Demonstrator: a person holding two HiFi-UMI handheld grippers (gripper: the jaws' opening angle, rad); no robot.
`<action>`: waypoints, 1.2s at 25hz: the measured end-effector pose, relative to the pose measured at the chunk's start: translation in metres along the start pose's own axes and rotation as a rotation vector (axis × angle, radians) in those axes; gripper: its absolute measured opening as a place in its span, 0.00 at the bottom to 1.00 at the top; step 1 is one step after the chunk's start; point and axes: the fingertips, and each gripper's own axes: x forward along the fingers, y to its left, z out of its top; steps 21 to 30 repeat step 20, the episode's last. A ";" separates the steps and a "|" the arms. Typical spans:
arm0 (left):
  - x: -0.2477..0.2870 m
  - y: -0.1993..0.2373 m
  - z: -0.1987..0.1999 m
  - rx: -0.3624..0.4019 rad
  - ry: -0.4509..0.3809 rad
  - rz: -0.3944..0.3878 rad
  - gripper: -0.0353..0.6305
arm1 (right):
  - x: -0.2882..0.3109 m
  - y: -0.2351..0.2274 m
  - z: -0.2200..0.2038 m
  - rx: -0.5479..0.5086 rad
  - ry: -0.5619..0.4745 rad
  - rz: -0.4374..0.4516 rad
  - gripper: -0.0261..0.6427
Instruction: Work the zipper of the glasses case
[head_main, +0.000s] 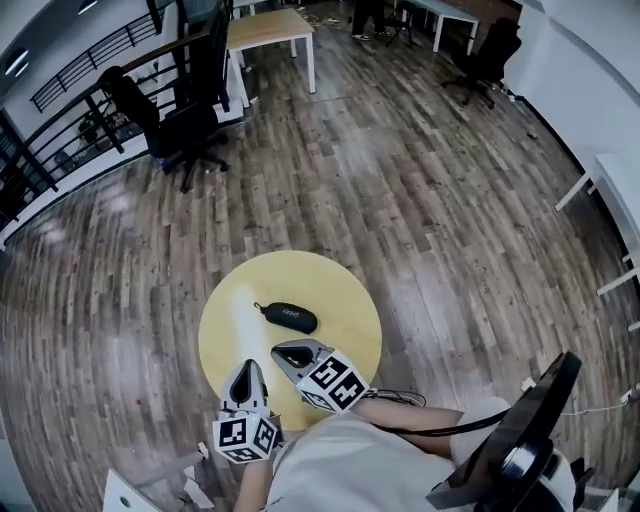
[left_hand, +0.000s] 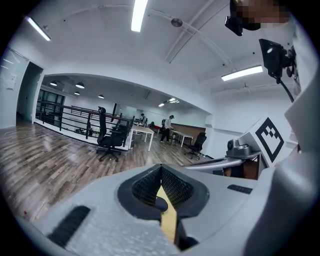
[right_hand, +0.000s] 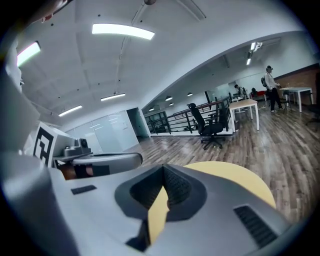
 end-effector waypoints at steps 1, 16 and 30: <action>0.004 -0.004 0.001 0.018 0.006 -0.006 0.06 | -0.003 -0.003 0.001 -0.002 -0.004 -0.007 0.04; 0.020 -0.016 -0.001 0.061 0.037 -0.006 0.06 | -0.017 -0.021 0.004 -0.014 -0.006 -0.029 0.04; 0.019 -0.015 0.002 0.062 0.036 0.001 0.06 | -0.017 -0.020 0.005 -0.014 -0.003 -0.023 0.04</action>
